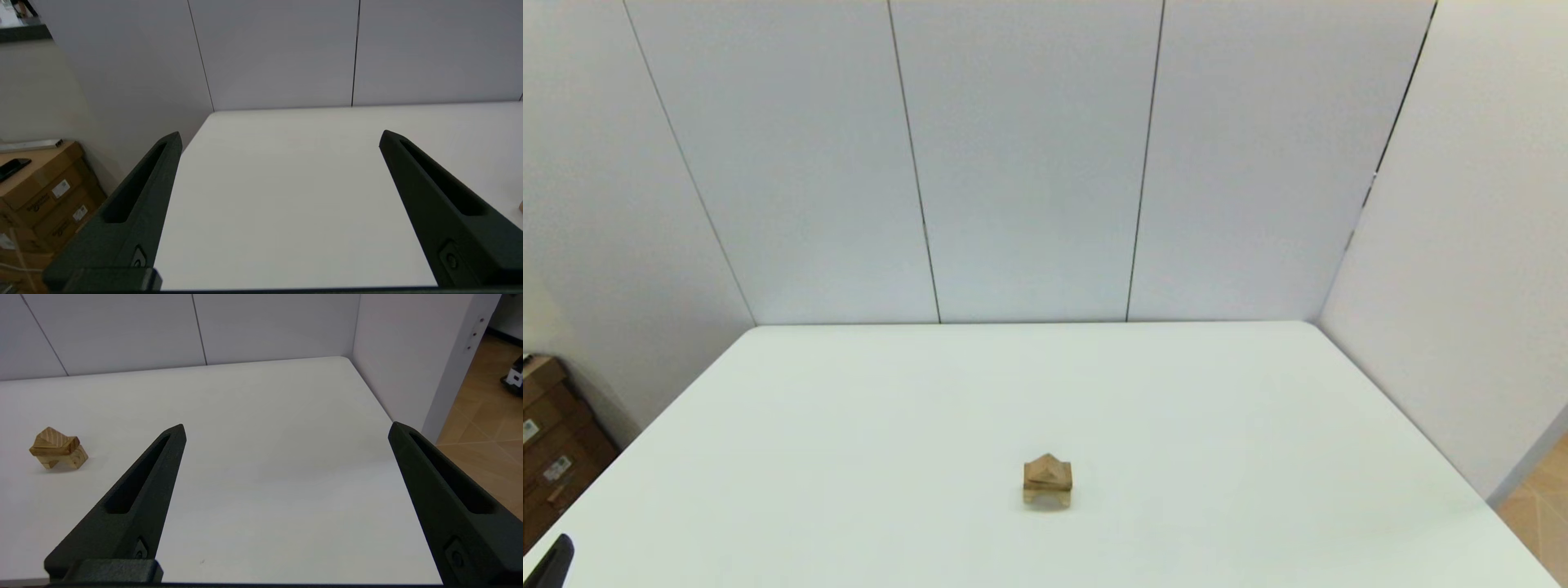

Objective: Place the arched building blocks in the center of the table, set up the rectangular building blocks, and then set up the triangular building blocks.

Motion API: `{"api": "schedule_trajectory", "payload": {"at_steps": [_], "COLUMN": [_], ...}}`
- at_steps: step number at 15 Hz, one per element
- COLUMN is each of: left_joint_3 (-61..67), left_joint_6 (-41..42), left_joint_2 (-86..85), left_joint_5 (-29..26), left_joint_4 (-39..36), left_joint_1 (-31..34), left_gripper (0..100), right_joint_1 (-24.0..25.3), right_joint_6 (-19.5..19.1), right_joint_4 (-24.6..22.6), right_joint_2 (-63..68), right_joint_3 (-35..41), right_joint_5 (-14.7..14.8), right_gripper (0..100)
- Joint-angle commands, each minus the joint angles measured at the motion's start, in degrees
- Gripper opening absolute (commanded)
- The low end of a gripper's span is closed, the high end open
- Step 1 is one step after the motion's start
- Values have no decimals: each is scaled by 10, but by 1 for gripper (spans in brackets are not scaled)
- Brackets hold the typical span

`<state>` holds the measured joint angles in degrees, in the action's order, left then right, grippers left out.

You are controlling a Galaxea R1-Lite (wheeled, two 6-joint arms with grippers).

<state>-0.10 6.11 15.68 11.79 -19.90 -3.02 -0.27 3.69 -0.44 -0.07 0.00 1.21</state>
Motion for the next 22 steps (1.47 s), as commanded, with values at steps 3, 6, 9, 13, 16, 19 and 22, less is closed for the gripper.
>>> {"api": "schedule_trajectory", "payload": {"at_steps": [3,6,9,13,16,19,22], "left_joint_3": [-32,-32,-17,-3,-1,0,0], "left_joint_6": [4,5,4,1,-5,-29,-60], "left_joint_2": [-10,-25,-60,-110,-157,-157,-157], "left_joint_5": [-1,-4,-68,-106,-130,-130,-129], "left_joint_4": [141,172,171,170,195,195,196], "left_joint_1": [4,11,22,25,25,26,26], "left_gripper": [100,100,100,100,100,100,100], "right_joint_1": [0,0,0,0,0,0,0], "right_joint_6": [0,1,1,0,0,1,0], "right_joint_4": [0,0,-1,0,0,-1,0], "right_joint_2": [1,1,1,1,1,1,1], "right_joint_3": [0,1,0,0,0,1,0], "right_joint_5": [0,-1,0,-1,0,-1,0], "right_gripper": [100,100,100,100,100,100,100]}}
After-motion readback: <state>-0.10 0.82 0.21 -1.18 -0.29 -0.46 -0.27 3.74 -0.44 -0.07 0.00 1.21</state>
